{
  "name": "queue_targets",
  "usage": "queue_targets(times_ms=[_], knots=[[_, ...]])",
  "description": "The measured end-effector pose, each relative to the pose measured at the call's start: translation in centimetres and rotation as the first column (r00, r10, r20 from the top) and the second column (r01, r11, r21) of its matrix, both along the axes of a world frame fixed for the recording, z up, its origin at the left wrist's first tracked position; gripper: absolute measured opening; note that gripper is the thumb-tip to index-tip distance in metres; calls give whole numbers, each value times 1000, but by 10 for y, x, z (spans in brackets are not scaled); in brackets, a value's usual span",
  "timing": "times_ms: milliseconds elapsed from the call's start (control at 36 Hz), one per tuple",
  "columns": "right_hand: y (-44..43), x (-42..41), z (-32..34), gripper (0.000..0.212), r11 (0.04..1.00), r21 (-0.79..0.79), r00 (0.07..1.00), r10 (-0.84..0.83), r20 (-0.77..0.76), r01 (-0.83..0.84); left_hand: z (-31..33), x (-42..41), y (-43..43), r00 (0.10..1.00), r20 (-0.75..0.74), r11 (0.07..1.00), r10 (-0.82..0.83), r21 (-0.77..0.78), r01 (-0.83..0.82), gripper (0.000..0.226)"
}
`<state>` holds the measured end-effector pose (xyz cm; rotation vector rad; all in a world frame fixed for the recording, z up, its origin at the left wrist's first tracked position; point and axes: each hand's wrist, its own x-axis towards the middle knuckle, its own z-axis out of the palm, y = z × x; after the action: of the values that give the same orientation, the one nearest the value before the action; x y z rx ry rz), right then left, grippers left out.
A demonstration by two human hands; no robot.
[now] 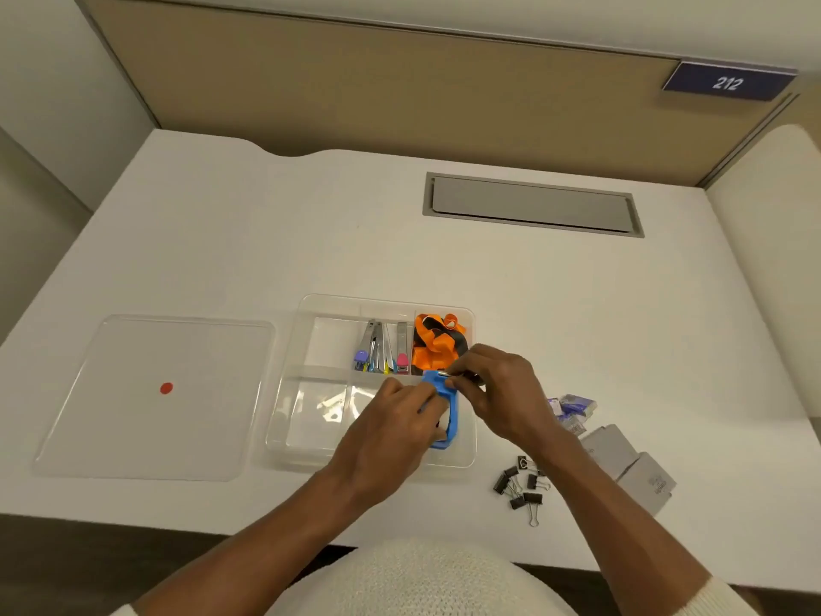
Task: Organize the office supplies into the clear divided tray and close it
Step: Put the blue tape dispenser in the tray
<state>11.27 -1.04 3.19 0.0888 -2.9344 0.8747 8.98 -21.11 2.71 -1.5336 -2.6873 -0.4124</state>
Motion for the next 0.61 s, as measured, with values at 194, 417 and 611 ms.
queue_targets(times_ms=[194, 417, 611], knots=[[-8, 0, -30, 14, 997, 73, 995, 31, 100, -39, -27, 6, 1, 999, 45, 993, -6, -120, 12, 43], [-11, 4, -48, 16, 987, 159, 997, 15, 79, -28, -47, 2, 8, 998, 22, 981, -57, -185, 60, 44], [-16, 10, -53, 22, 978, 196, 997, 68, 27, -72, -55, -1, 5, 996, 45, 983, -72, -169, 79, 43]])
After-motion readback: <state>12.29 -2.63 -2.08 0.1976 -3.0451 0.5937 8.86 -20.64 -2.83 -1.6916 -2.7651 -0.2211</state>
